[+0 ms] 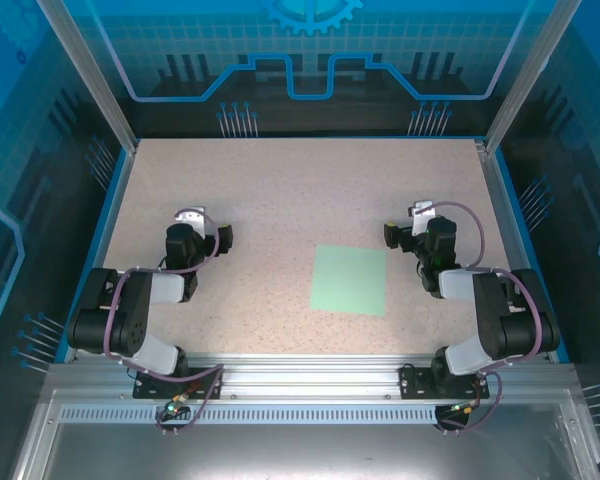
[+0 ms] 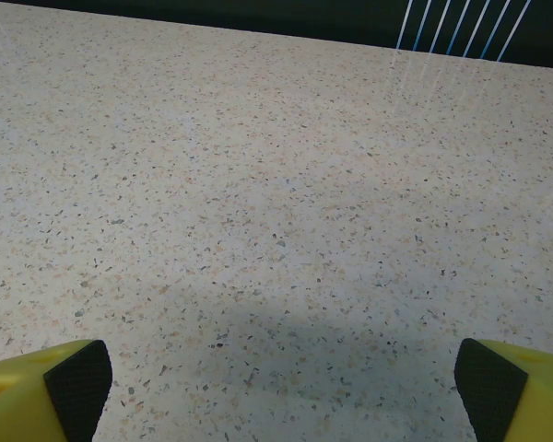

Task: Fold a paper plane with a square sheet of paper (fold left side to right side)
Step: Pick up the square sheet of paper from the center of the table.

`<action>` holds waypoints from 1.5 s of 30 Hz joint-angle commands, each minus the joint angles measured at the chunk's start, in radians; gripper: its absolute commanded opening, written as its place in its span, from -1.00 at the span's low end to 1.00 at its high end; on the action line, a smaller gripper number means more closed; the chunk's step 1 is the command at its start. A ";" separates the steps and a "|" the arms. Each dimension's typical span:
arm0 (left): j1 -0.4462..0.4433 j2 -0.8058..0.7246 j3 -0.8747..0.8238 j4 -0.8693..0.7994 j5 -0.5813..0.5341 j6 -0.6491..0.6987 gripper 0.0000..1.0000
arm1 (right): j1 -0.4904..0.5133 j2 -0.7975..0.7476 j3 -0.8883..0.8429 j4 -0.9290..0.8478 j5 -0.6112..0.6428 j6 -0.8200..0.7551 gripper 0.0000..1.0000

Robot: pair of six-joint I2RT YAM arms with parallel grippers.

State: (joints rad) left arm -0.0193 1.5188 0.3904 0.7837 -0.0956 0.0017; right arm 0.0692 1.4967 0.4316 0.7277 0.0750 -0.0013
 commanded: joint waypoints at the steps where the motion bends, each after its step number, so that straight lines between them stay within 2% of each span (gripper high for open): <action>1: 0.009 0.000 0.022 0.013 0.025 -0.002 0.97 | -0.006 0.007 -0.010 0.039 0.015 0.000 0.99; 15: 0.009 -0.003 0.023 0.009 0.024 -0.002 0.97 | -0.016 0.007 -0.007 0.035 -0.004 0.004 0.99; 18: 0.009 -0.069 0.062 -0.105 0.016 -0.003 0.97 | -0.032 0.000 -0.002 0.023 -0.035 0.009 0.99; 21: 0.000 -0.219 0.122 -0.332 0.016 -0.028 0.97 | -0.032 -0.068 0.093 -0.203 -0.001 0.025 0.99; 25: -0.022 -0.388 0.213 -0.619 0.099 -0.241 0.97 | -0.028 -0.190 0.211 -0.545 0.047 0.141 0.99; 29: -0.149 -0.440 0.273 -0.829 0.182 -0.366 0.97 | 0.010 -0.291 0.275 -0.821 0.039 0.282 0.99; 34: -0.392 -0.399 0.270 -0.905 0.276 -0.458 0.97 | 0.096 -0.312 0.318 -1.089 0.014 0.388 1.00; 38: -0.564 -0.258 0.268 -0.817 0.418 -0.512 0.97 | 0.203 -0.237 0.331 -1.192 0.023 0.443 0.99; 41: -0.686 -0.129 0.318 -0.792 0.452 -0.497 0.97 | 0.257 -0.120 0.379 -1.221 0.056 0.455 0.99; 45: -0.754 0.035 0.417 -0.795 0.473 -0.475 0.97 | 0.298 0.023 0.483 -1.243 0.081 0.439 0.99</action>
State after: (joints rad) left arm -0.7509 1.4990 0.7326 -0.0212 0.3153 -0.4698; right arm 0.3428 1.4609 0.8291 -0.4519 0.1230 0.4191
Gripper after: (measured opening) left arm 0.986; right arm 0.995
